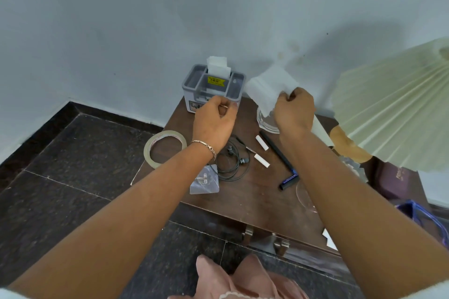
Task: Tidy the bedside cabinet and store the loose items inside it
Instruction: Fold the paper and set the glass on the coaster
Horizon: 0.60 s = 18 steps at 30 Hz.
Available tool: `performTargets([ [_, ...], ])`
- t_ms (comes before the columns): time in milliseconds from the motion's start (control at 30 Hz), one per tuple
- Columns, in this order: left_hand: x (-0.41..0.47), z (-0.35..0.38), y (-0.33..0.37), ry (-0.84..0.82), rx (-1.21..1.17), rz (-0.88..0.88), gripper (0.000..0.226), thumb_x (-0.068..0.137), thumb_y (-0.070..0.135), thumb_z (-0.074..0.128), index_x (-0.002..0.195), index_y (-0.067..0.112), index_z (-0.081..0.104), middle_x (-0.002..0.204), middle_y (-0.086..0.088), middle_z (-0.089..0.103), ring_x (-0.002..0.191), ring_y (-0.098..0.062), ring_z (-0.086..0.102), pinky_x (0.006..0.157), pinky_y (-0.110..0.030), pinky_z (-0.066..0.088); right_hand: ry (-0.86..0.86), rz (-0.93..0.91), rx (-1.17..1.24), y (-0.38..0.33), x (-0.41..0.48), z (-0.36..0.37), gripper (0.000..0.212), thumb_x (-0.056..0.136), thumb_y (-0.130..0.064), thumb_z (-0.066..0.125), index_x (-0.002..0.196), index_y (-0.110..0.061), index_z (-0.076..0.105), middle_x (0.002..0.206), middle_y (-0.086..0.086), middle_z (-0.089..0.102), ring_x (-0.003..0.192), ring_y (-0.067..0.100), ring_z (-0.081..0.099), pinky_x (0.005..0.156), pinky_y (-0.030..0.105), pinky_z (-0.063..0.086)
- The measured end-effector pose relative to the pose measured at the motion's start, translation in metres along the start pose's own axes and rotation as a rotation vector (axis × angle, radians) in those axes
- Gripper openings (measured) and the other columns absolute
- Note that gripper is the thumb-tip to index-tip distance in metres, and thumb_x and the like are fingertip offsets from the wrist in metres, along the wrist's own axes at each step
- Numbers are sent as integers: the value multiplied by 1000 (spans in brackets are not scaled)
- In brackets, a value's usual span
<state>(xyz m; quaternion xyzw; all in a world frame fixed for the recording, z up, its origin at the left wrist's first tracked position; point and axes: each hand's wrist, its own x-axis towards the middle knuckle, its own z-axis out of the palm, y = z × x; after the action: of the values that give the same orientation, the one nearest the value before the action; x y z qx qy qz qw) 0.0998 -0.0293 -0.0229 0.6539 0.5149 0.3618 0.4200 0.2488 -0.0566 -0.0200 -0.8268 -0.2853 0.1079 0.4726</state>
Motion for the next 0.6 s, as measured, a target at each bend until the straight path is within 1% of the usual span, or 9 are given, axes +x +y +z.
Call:
performTargets([
  [67,-6,-1,14,-62,-132,-68,12,94,27,54,97,17,60,88,-1,70,66,-13,66,75,-31,56,28,-3,99,-3,-13,-10,28,93,-23,50,67,-14,44,70,3,52,67,22,51,62,30,37],
  [133,-11,-1,27,-134,-244,-128,12,95,23,54,102,14,59,98,-3,69,74,-13,67,76,-29,56,25,-36,152,-7,-29,-18,37,92,-22,53,60,-18,35,61,-2,43,62,20,45,61,31,35],
  [200,-18,-1,39,-215,-368,-188,13,95,18,53,106,12,59,101,-6,66,82,-17,65,75,-26,54,-12,-91,189,-11,-46,-25,35,90,-22,58,59,-20,40,60,-5,47,62,18,47,62,32,38],
  [233,-22,-1,44,-254,-438,-221,10,96,16,52,102,11,59,99,-8,64,84,-19,62,75,-26,51,-38,-110,224,-12,-55,-27,26,88,-22,60,64,-20,49,63,-6,55,64,16,54,64,33,44],
  [300,-30,0,52,-297,-560,-289,10,97,15,50,95,12,60,95,-10,64,85,-22,59,79,-30,50,-98,-80,339,-13,-69,-32,2,85,-21,64,85,-20,63,81,-4,70,78,12,68,76,38,55],
  [333,-34,-1,55,-303,-617,-325,12,98,16,50,100,11,60,96,-9,65,84,-20,61,81,-32,52,-128,-39,413,-14,-76,-34,7,85,-19,65,92,-20,65,88,-1,72,83,13,70,81,41,57],
  [400,-40,-4,59,-285,-719,-391,16,97,19,52,109,10,58,95,-5,66,82,-17,64,77,-30,55,-190,28,562,-16,-85,-39,11,88,-13,64,98,-16,65,93,4,73,88,17,71,85,44,57],
  [500,-45,-14,60,-211,-797,-436,7,92,17,60,97,12,61,89,-3,68,80,-16,64,71,-29,55,-223,87,698,-19,-92,-43,15,89,-9,63,103,-8,63,96,9,74,92,23,71,89,49,55],
  [600,-45,-25,55,-151,-807,-452,9,86,10,66,94,10,63,97,-11,69,88,-23,67,80,-36,55,-206,76,682,-22,-96,-43,16,85,-15,64,101,-15,63,97,6,73,92,24,70,88,50,54],
])
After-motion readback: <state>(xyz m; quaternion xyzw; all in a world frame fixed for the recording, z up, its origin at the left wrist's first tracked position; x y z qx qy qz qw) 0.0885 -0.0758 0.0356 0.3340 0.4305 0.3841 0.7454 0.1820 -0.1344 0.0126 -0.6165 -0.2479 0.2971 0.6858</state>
